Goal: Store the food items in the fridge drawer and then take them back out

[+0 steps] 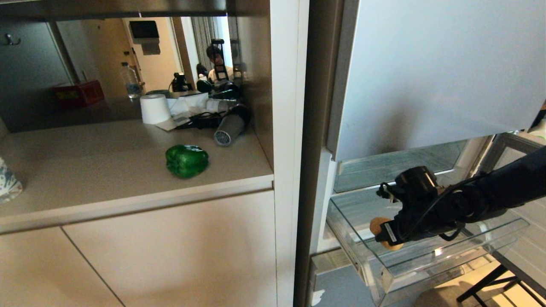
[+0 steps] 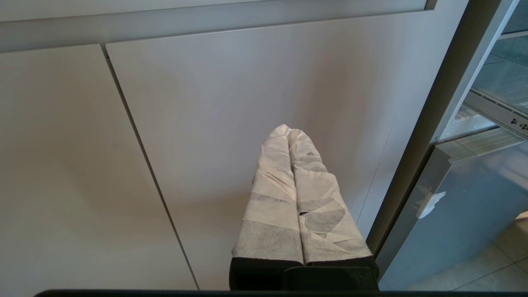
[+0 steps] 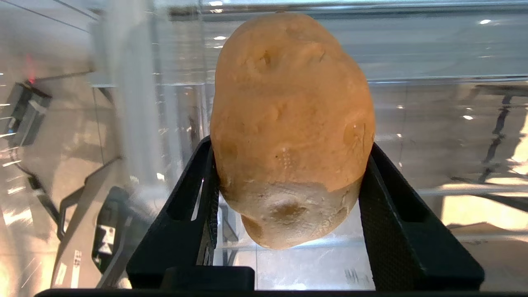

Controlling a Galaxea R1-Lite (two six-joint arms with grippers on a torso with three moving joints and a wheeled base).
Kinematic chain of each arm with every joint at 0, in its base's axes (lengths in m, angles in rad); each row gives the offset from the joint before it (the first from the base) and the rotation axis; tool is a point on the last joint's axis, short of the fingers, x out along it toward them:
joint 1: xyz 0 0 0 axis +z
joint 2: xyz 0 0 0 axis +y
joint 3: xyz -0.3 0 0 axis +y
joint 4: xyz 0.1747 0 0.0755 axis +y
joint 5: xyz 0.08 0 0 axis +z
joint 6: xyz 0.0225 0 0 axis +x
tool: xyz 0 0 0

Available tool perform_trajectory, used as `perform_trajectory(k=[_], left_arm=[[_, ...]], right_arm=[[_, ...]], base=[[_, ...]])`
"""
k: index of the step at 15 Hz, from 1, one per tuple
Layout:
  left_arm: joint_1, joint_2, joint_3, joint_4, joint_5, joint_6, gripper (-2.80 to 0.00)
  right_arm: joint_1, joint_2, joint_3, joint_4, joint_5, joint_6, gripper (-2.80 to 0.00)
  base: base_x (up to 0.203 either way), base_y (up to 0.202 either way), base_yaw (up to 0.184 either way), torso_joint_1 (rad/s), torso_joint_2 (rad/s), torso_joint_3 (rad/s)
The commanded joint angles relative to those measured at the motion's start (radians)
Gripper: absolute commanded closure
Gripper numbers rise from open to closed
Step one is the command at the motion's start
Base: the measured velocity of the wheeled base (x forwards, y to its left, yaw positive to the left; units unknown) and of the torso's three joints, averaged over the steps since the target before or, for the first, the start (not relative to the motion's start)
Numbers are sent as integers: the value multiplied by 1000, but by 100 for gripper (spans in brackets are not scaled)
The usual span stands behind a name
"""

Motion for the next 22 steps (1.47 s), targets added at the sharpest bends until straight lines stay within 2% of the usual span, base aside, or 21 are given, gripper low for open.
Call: perform_trajectory(k=[1, 6, 17, 22], left_arm=[[0, -2, 11, 0, 0, 0, 0], [0, -2, 11, 0, 0, 0, 0], [0, -2, 11, 0, 0, 0, 0], [0, -2, 11, 0, 0, 0, 0]], right_arm=[[2, -96, 28, -1, 0, -1, 0], [6, -308, 131, -2, 0, -8, 0], [-4, -774, 460, -12, 4, 0, 0], [-16, -806, 607, -241, 3, -11, 0]], base=[[0, 0, 0, 0, 0, 0], [0, 0, 0, 0, 0, 0], [0, 0, 0, 0, 0, 0], [0, 0, 0, 0, 0, 0]])
